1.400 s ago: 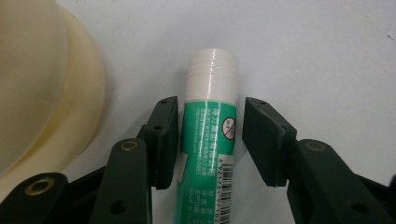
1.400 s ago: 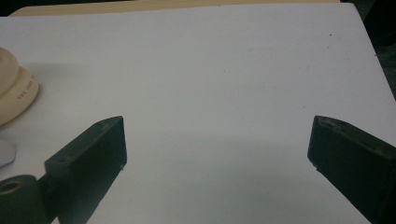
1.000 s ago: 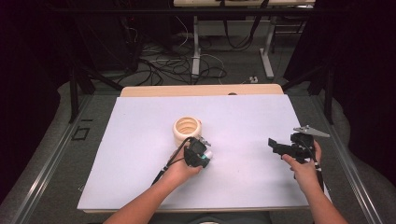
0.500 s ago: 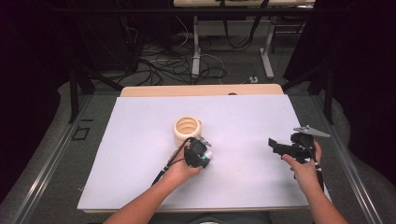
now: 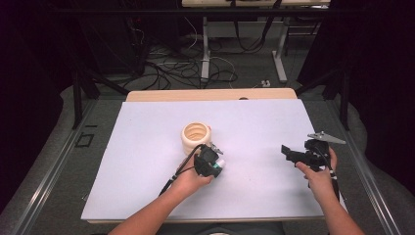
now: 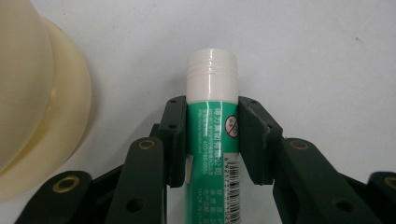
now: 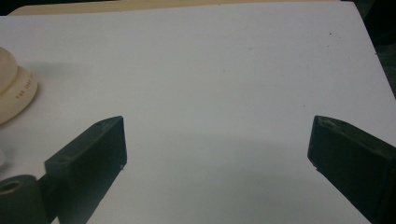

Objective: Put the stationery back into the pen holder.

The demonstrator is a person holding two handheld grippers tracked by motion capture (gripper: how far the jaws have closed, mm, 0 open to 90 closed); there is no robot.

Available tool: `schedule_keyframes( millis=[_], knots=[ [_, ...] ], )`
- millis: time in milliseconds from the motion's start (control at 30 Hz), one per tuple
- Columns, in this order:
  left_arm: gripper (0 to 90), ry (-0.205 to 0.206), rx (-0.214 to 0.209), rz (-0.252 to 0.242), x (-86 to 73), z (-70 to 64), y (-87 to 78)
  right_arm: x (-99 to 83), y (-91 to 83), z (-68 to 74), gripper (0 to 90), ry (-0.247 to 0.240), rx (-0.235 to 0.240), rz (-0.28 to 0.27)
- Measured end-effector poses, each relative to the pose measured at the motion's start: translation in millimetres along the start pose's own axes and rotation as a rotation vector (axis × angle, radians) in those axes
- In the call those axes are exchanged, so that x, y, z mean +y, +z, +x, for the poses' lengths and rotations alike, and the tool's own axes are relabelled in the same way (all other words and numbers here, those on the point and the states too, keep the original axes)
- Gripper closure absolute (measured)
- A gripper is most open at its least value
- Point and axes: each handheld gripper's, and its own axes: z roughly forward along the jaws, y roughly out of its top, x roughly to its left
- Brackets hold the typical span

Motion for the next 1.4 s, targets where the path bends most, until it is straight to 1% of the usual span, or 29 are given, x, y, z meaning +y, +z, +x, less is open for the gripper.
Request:
schedule_keyframes(
  millis=[200,467,500,533,567,633,733,800,900,933,967,1000,1133,1167,1200,1233,1267,1333,1400],
  knots=[
    [65.1,0.002,-0.010,-0.034,3.3,-1.5,-9.3,-0.2,0.2,-0.2,4.4,0.004,0.000,0.001],
    [65.1,0.002,-0.009,-0.089,7.6,-2.1,-24.3,-0.2,0.3,-0.1,4.4,0.001,0.001,0.000],
    [65.0,0.001,-0.013,-0.097,8.1,-1.9,-26.4,0.0,0.6,1.1,4.4,0.011,-0.001,0.001],
    [65.0,0.002,-0.010,-0.106,8.7,-1.6,-28.3,0.0,0.6,1.1,4.4,0.011,-0.001,0.001],
    [65.1,0.004,-0.013,-0.105,9.6,-1.0,-30.4,0.2,0.7,0.9,4.4,0.007,-0.001,0.001],
    [65.1,-0.001,-0.017,-0.121,10.9,0.0,-33.7,0.3,1.3,0.6,4.4,0.001,0.001,0.001],
    [65.1,-0.018,-0.018,-0.150,12.5,1.2,-38.5,-0.1,1.3,1.2,4.4,0.008,0.001,0.006],
    [65.1,-0.014,-0.020,-0.159,14.0,2.9,-43.2,-0.2,0.9,0.8,4.4,0.008,0.001,0.005],
    [65.1,-0.027,-0.029,-0.182,16.7,5.1,-49.8,0.2,0.4,-0.1,4.4,0.005,0.001,-0.001],
    [65.0,-0.027,-0.020,-0.193,17.6,5.6,-51.5,0.3,0.3,-0.1,4.4,0.005,0.001,-0.002],
    [65.1,-0.027,-0.025,-0.195,18.7,6.9,-54.6,0.3,0.4,0.0,4.4,0.005,0.001,-0.001],
    [65.1,-0.034,-0.019,-0.214,19.4,7.3,-56.2,0.2,0.6,0.9,4.4,0.010,0.000,0.001],
    [65.1,-0.033,-0.020,-0.242,23.1,10.0,-64.0,0.2,0.7,1.3,4.4,0.009,0.003,0.002],
    [65.1,-0.031,-0.020,-0.242,24.2,10.3,-65.7,0.2,0.8,1.3,4.4,0.009,0.003,0.002],
    [65.1,-0.032,-0.019,-0.256,24.9,10.6,-66.9,0.2,0.9,1.2,4.4,0.009,0.002,0.002],
    [65.1,-0.030,-0.020,-0.261,26.0,11.3,-68.5,0.2,0.9,0.9,4.4,0.010,0.002,0.002],
    [65.1,-0.034,-0.019,-0.266,26.9,11.8,-70.3,0.2,1.1,0.2,4.4,0.004,0.001,0.000],
    [65.1,-0.032,-0.018,-0.284,28.7,14.0,-74.1,0.1,1.0,0.7,4.4,0.010,0.002,0.002],
    [65.1,-0.039,-0.018,-0.306,30.2,16.1,-78.3,0.1,1.0,1.0,4.4,0.011,0.002,0.003]
  ],
)
